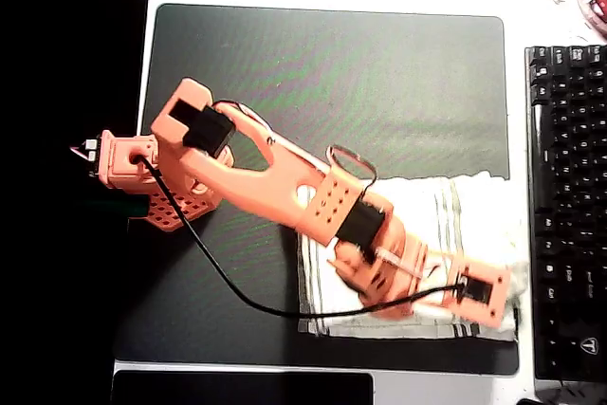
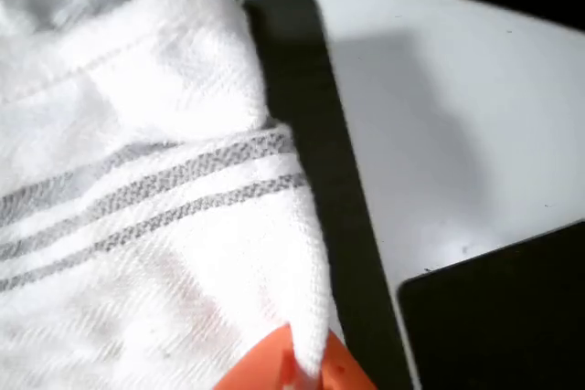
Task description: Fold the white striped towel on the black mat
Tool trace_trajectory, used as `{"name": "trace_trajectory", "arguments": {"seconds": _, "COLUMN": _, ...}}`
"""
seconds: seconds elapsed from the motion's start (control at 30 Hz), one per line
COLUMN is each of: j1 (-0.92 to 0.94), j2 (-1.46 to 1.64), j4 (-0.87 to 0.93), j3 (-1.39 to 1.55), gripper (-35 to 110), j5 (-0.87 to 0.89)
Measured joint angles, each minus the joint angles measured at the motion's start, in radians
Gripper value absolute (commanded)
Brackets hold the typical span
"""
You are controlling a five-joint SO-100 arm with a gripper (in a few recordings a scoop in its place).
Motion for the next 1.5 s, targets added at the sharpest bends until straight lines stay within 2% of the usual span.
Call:
{"name": "trace_trajectory", "arguments": {"seconds": 0.17, "j1": 0.046, "j2": 0.0, "j4": -0.1, "j3": 0.081, "gripper": 13, "j5": -0.032}}
{"name": "trace_trajectory", "arguments": {"seconds": 0.37, "j1": 0.067, "j2": 0.055, "j4": -0.115, "j3": 0.141, "gripper": 13, "j5": -0.044}}
{"name": "trace_trajectory", "arguments": {"seconds": 0.57, "j1": 0.021, "j2": 0.216, "j4": -0.02, "j3": 0.19, "gripper": 14, "j5": -0.012}}
{"name": "trace_trajectory", "arguments": {"seconds": 0.77, "j1": -0.15, "j2": 0.354, "j4": 0.161, "j3": 0.258, "gripper": 15, "j5": 0.057}}
{"name": "trace_trajectory", "arguments": {"seconds": 0.97, "j1": -0.322, "j2": 0.367, "j4": 0.293, "j3": 0.368, "gripper": 17, "j5": 0.103}}
{"name": "trace_trajectory", "arguments": {"seconds": 1.23, "j1": -0.387, "j2": 0.341, "j4": 0.189, "j3": 0.568, "gripper": 16, "j5": 0.089}}
{"name": "trace_trajectory", "arguments": {"seconds": 1.5, "j1": -0.417, "j2": 0.252, "j4": 0.075, "j3": 0.623, "gripper": 0, "j5": 0.057}}
